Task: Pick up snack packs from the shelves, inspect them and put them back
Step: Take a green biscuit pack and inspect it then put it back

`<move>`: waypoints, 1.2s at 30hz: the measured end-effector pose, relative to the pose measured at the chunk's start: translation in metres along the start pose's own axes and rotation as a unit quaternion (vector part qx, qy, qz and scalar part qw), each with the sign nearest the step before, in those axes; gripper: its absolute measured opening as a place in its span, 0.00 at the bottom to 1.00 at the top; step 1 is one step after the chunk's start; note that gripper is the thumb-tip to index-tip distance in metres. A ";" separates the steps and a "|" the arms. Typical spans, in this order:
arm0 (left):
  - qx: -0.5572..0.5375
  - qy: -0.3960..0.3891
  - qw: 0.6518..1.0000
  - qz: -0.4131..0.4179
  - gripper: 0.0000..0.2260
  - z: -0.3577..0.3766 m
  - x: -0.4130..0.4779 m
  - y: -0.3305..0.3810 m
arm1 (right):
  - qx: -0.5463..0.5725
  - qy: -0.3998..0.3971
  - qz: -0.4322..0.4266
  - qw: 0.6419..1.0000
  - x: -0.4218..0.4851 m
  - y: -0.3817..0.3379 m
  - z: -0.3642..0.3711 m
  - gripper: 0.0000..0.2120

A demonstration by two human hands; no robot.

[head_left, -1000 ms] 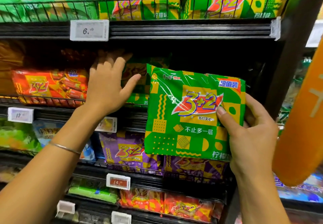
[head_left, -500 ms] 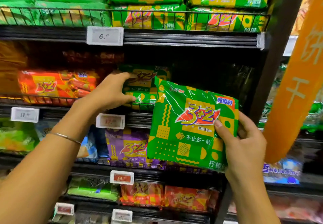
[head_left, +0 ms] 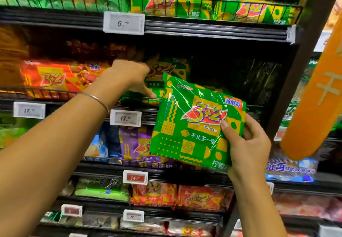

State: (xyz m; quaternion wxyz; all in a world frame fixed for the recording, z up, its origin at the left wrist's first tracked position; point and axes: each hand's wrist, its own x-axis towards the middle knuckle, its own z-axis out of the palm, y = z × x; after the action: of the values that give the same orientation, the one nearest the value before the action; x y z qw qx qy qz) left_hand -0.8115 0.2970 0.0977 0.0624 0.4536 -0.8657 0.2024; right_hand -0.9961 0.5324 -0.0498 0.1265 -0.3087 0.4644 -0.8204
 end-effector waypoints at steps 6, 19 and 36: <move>-0.104 -0.055 0.993 -0.019 0.57 -0.001 0.020 0.002 | 0.019 -0.003 -0.007 1.000 0.011 0.004 0.014 0.20; -0.031 0.326 0.942 -0.070 0.37 0.048 0.028 0.017 | 0.042 -0.006 -0.028 0.999 0.027 0.006 0.020 0.21; -0.026 0.297 0.954 -0.027 0.43 0.021 0.005 -0.003 | 0.039 -0.006 -0.045 0.998 0.033 0.011 0.022 0.20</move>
State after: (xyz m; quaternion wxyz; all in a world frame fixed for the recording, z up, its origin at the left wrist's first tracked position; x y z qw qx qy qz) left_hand -0.8108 0.2832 0.0809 0.3339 0.3943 -0.8006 0.3035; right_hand -1.0085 0.4955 -0.0379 0.1039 -0.3287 0.4166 -0.8412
